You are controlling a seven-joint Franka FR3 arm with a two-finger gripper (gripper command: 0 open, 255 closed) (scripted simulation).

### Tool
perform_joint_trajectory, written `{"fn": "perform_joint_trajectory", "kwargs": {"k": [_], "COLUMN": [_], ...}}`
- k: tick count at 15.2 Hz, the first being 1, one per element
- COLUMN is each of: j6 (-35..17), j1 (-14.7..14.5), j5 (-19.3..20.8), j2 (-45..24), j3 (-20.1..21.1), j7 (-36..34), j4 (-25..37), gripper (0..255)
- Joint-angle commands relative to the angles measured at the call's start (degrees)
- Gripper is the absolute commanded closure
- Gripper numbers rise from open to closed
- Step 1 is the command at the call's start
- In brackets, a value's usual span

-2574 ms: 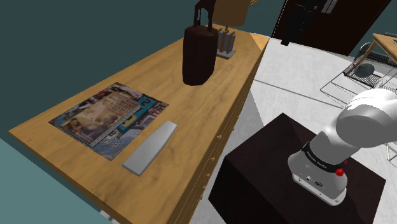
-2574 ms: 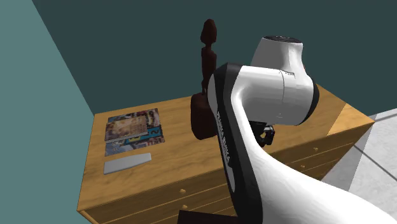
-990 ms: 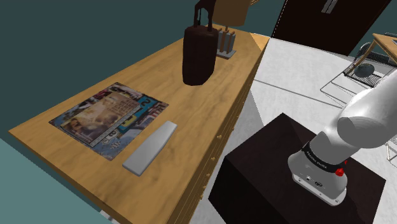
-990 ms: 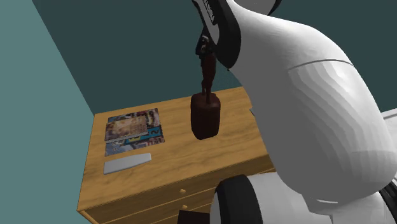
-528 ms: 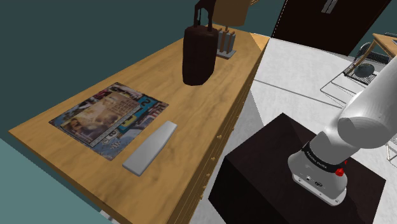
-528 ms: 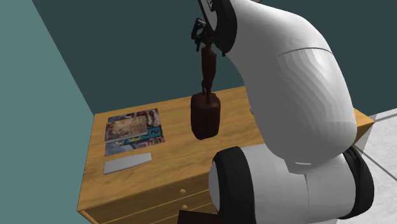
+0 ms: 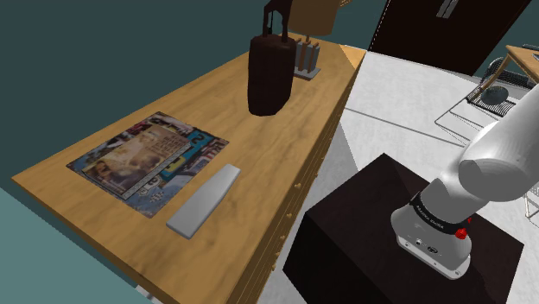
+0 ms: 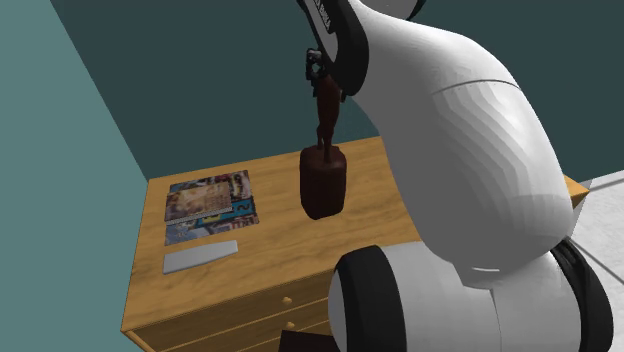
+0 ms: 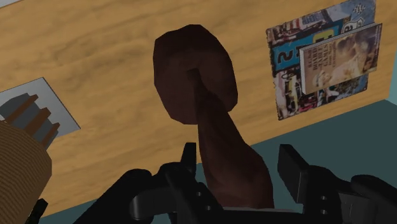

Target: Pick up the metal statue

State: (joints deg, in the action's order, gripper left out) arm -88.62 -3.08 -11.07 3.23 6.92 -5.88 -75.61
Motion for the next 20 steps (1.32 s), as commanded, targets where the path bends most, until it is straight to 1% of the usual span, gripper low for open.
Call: {"fn": "perform_joint_trajectory", "kwargs": {"k": [1,9,15,20], "j6": [-0.16,-0.09,6.21,12.85], "j1": [0.02,0.04,-0.14,-0.56], "j5": [0.01,0.00,0.52,1.19], "j2": [0.04,-0.01,-4.38,-9.94], "j3": [-0.02,-0.05,0.14,0.46], "j7": [0.04,0.08,-1.30,-2.82], "j4": [-0.26,-0.15,10.64,22.95], "gripper": [255,255,255,255]}}
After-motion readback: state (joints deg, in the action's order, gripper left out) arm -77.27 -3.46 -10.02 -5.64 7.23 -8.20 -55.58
